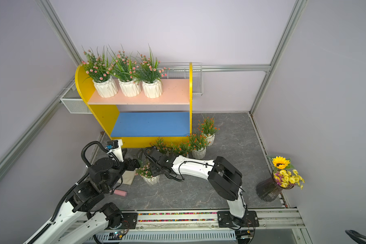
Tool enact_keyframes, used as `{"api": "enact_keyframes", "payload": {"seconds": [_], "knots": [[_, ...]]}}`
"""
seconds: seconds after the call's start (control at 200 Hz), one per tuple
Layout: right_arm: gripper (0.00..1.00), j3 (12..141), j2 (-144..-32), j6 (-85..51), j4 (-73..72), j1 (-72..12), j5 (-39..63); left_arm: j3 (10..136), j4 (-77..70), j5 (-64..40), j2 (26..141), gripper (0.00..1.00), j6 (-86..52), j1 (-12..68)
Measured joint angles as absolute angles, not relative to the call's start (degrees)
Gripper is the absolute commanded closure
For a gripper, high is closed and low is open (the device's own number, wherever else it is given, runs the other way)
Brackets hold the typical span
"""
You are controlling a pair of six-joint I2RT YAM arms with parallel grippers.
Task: Place the baby's breath potted plants on the rack by color
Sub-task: Pick up the baby's breath potted plant from the center of the board.
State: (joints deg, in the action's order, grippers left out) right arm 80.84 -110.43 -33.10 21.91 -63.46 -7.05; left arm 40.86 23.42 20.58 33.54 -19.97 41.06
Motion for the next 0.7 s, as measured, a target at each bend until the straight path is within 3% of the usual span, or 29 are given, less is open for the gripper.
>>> {"api": "enact_keyframes", "payload": {"seconds": [0.7], "knots": [[0.93,66.2,-95.3,-31.0,26.3,-60.2,-4.6,36.8,18.4,16.8,36.1,0.09,-19.9,41.1]]}}
